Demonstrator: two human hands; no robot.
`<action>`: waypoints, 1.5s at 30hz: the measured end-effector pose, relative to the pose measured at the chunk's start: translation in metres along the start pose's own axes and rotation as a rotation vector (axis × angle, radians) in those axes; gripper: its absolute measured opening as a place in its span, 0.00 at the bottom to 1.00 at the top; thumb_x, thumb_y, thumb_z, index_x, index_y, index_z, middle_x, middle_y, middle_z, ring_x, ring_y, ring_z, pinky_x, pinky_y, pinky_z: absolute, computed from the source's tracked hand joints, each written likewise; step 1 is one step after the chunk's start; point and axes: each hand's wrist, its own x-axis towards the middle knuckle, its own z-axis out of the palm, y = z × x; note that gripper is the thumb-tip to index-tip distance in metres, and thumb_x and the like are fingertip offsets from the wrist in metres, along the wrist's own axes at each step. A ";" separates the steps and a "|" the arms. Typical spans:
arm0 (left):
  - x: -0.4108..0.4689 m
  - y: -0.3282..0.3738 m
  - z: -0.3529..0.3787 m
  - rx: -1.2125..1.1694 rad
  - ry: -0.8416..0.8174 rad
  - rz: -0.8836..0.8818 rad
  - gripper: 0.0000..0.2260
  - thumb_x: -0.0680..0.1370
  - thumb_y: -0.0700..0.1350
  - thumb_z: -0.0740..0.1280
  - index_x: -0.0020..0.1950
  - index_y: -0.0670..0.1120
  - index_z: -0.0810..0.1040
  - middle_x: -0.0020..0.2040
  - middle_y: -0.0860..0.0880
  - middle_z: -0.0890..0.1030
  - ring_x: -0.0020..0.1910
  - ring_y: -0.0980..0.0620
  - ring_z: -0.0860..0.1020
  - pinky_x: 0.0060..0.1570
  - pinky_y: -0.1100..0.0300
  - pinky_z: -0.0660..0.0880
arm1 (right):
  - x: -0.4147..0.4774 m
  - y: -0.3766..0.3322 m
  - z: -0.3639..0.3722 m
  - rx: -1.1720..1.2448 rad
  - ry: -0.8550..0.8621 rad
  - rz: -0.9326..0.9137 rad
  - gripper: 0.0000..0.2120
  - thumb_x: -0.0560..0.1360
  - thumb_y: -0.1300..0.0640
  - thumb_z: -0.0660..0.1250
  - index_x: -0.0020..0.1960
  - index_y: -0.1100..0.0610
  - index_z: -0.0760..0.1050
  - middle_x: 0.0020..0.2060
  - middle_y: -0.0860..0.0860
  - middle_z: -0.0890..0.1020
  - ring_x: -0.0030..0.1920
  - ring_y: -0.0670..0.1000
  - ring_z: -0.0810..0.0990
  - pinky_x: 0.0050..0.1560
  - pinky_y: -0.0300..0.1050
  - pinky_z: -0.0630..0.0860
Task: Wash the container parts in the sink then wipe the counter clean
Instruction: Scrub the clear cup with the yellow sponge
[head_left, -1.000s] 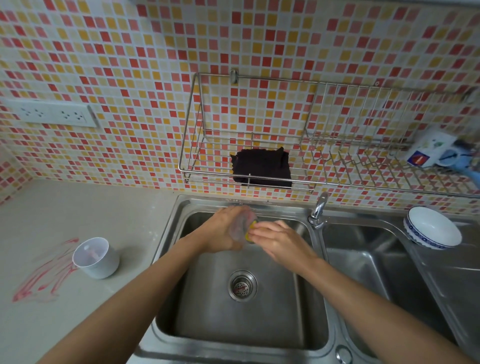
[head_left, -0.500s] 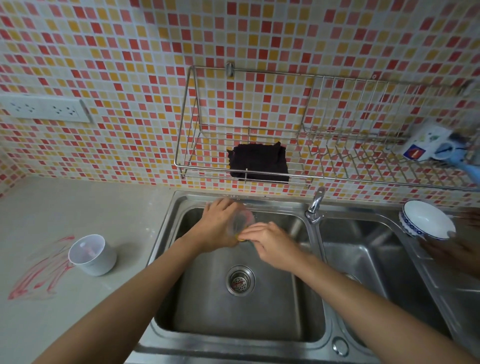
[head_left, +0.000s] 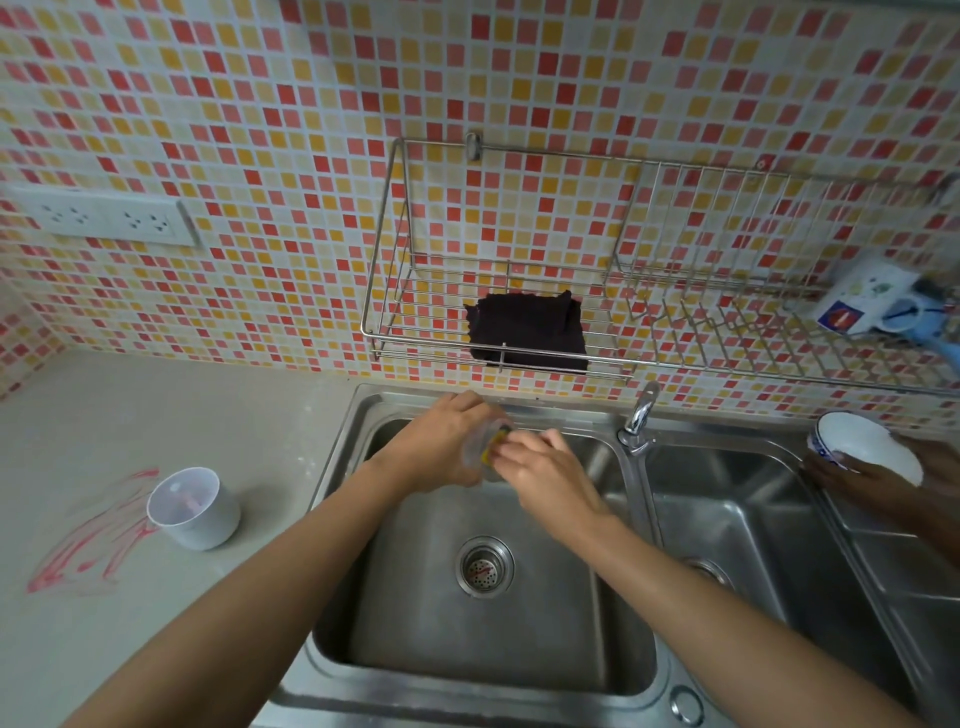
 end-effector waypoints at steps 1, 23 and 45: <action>0.000 0.000 -0.001 0.005 -0.005 0.000 0.35 0.63 0.49 0.77 0.68 0.54 0.69 0.61 0.53 0.72 0.60 0.52 0.69 0.58 0.62 0.68 | -0.001 -0.002 0.002 0.025 0.003 0.025 0.16 0.62 0.66 0.73 0.48 0.55 0.83 0.47 0.47 0.84 0.56 0.52 0.79 0.48 0.49 0.74; -0.005 -0.001 -0.007 -0.025 -0.013 -0.081 0.36 0.65 0.48 0.77 0.71 0.50 0.68 0.66 0.52 0.71 0.64 0.52 0.70 0.53 0.70 0.62 | -0.007 0.003 0.009 0.106 0.025 0.060 0.22 0.60 0.68 0.71 0.50 0.52 0.83 0.49 0.44 0.84 0.55 0.49 0.80 0.47 0.47 0.75; -0.017 -0.010 0.001 -0.355 -0.029 -0.181 0.36 0.65 0.46 0.78 0.70 0.51 0.67 0.64 0.57 0.73 0.61 0.61 0.71 0.57 0.70 0.67 | -0.012 0.023 0.011 0.090 0.158 -0.182 0.18 0.70 0.63 0.71 0.59 0.53 0.80 0.59 0.46 0.81 0.62 0.50 0.76 0.53 0.46 0.76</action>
